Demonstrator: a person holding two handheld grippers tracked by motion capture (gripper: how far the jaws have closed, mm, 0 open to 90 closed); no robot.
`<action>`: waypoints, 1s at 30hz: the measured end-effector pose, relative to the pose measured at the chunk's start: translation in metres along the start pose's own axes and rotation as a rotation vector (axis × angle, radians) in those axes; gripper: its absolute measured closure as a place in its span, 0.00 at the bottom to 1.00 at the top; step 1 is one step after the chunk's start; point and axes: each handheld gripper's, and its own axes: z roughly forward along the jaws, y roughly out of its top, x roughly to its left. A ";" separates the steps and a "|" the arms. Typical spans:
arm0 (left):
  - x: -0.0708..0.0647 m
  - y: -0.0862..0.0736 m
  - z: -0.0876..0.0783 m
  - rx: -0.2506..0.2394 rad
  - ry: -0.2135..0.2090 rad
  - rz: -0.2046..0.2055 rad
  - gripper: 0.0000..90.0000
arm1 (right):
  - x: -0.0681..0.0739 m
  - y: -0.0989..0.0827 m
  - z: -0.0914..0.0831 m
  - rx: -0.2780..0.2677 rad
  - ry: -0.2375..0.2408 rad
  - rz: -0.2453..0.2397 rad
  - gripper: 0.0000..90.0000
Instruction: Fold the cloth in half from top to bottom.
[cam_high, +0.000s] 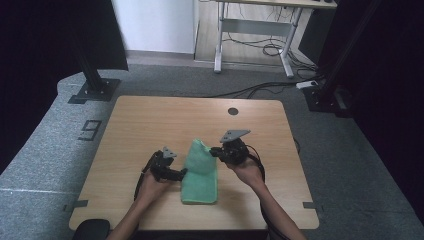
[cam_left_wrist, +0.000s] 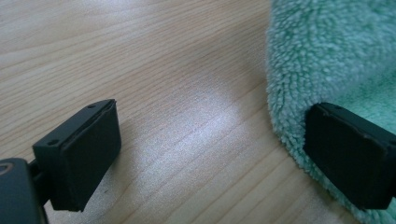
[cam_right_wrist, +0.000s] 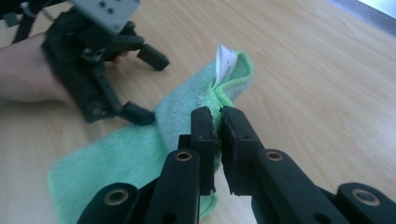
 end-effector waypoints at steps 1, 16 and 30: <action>0.000 0.000 0.000 0.000 0.000 0.000 0.06 | 0.003 -0.002 -0.001 -0.001 0.006 0.001 0.92; 0.000 0.000 0.000 0.000 0.001 -0.002 0.06 | 0.029 -0.047 -0.004 0.007 0.072 0.025 0.92; 0.001 0.000 0.000 -0.001 -0.005 0.002 0.06 | 0.039 -0.077 0.017 0.076 0.097 0.027 0.91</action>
